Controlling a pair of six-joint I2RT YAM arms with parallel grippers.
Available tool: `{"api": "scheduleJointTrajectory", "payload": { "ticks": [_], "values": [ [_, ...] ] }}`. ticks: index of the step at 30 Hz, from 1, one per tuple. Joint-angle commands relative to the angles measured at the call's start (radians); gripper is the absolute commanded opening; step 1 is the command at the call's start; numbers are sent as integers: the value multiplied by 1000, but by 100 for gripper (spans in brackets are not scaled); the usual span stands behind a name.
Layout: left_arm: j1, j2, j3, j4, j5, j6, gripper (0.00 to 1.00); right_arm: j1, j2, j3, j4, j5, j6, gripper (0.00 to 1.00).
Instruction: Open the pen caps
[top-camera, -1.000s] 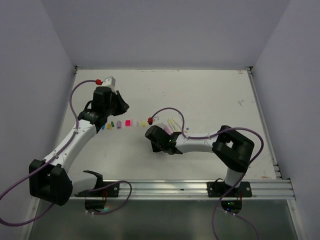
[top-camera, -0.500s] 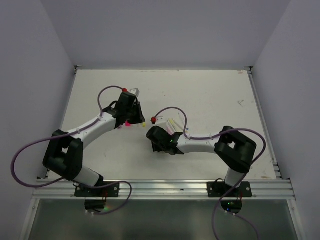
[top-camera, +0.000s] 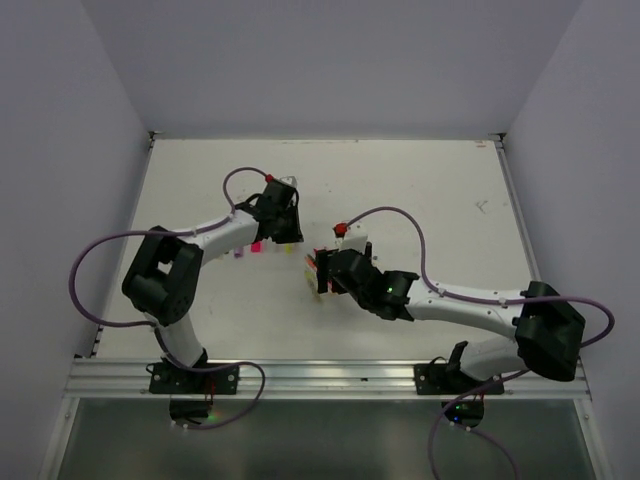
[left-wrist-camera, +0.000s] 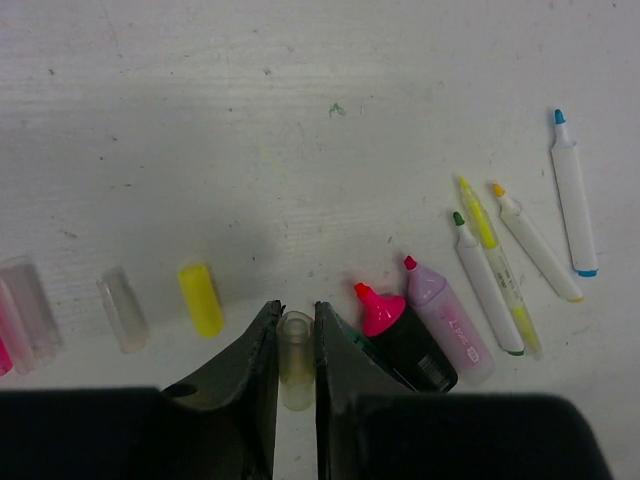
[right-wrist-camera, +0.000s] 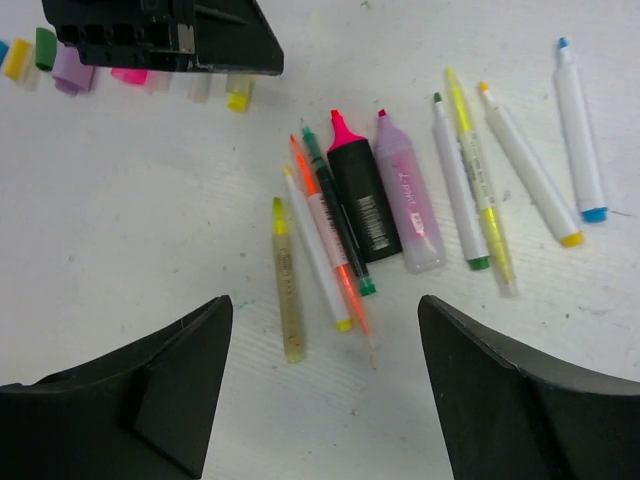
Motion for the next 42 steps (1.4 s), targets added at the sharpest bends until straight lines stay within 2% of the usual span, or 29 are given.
{"api": "scheduleJointTrajectory", "payload": {
  "ticks": [1,11,16,28,31,36,38,42],
  "values": [
    [-11,50,63,13,-20,-15,16,-3,-75,-53,-6,134,-17,79],
    [-16,118,72,-22,-123,-20,17,-9,-190,-142,-9,196,-17,81],
    [-16,139,80,-22,-126,-21,23,-10,-210,-154,-9,203,-24,81],
    [-16,75,75,-29,-129,-30,29,-13,-256,-151,-44,211,-33,81],
    [-16,12,82,-39,-120,-30,31,-13,-288,-134,-72,231,-56,84],
    [-16,-190,103,-79,-152,-27,31,-12,-366,-69,-153,295,-114,91],
    [-16,-303,106,-96,-204,-10,33,-12,-398,-41,-225,357,-132,97],
    [-14,-508,103,-145,-345,42,43,-12,-500,31,-322,443,-192,99]
  ]
}}
